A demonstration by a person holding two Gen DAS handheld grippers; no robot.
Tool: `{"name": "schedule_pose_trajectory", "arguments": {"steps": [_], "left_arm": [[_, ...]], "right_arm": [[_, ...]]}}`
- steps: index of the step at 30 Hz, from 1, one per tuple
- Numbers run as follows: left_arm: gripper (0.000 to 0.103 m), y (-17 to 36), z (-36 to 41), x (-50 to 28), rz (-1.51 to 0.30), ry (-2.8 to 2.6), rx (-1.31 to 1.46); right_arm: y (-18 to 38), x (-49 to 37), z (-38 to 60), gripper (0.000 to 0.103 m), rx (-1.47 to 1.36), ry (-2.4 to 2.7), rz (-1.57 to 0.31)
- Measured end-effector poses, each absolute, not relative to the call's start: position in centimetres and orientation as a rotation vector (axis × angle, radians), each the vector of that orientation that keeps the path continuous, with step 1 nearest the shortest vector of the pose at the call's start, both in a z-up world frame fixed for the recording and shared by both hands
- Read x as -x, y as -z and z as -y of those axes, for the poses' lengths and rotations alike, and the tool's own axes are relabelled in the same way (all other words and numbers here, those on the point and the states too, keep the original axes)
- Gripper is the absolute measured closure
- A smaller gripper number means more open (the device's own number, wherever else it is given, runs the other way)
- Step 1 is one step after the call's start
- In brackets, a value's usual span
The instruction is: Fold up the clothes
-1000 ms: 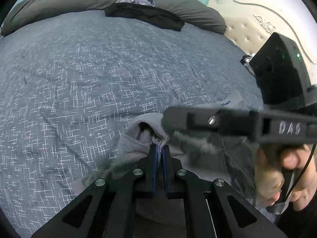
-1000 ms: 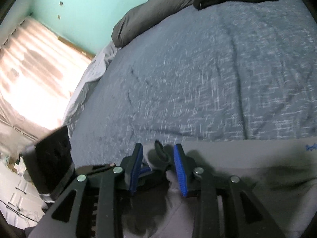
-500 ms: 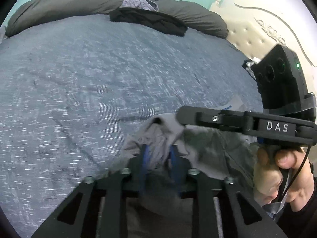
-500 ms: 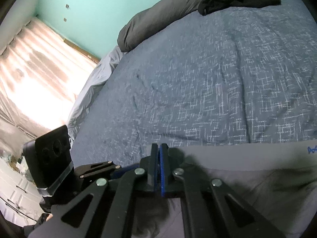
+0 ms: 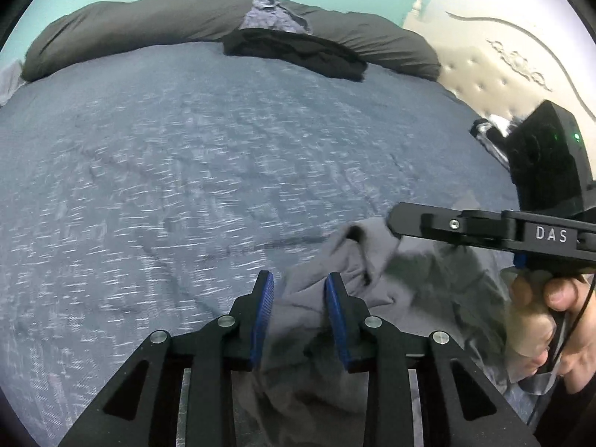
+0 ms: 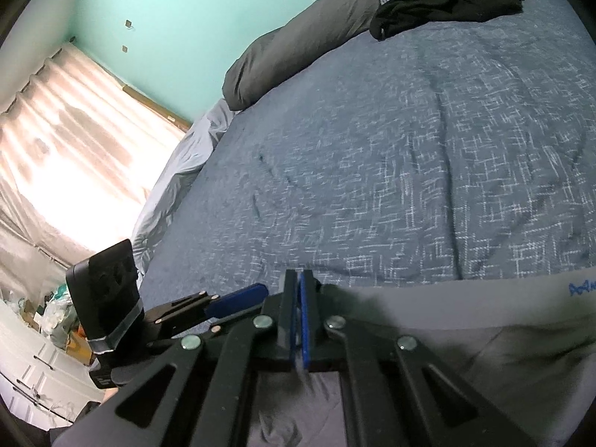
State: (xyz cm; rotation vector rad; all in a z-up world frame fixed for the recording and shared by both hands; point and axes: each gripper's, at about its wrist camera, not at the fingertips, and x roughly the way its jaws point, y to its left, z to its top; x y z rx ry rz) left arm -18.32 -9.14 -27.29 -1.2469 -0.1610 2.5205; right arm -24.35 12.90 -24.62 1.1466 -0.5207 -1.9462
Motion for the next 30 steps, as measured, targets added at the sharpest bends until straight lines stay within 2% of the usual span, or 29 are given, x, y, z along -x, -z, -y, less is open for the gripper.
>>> {"name": "schedule_pose_trajectory", "arguments": {"steps": [4,6,7,11,18,21,26,28,30], "left_arm": [[0.072,27.6,8.0,18.3,0.113,-2.477,1.253],[0.088,27.8,7.9,18.3,0.12,-2.457,1.26],[0.1,27.7,8.0,18.3,0.123,-2.46,1.256],[0.1,26.9,8.6,17.9,0.142,-2.5,1.223],[0.1,25.0,13.2,17.1,0.321,-2.694,1.156],[0.1,25.8,14.9,17.1,0.422,-2.716,1.199],[0.1,26.7,16.4,17.0,0.442,-2.766,1.272],[0.1,26.9,17.3,16.8,0.469,-2.782,1.289],[0.1,27.0,17.8,16.5,0.491,-2.797,1.301]], "right_arm": [[24.5,24.4,-12.6,0.102,-1.139,1.944,0.521],[24.4,24.4,-12.6,0.102,-1.137,1.948,0.524],[24.4,24.4,-12.7,0.102,-1.136,1.95,0.527],[24.3,24.5,-12.8,0.102,-1.13,1.963,0.535],[23.9,24.5,-13.4,0.102,-1.102,1.981,0.564],[23.7,24.4,-13.4,0.102,-1.083,1.992,0.581],[23.8,24.7,-13.0,0.098,-1.093,1.989,0.59],[23.6,24.9,-13.3,0.092,-1.092,2.009,0.599],[23.6,25.1,-13.9,0.072,-1.097,2.033,0.611]]}}
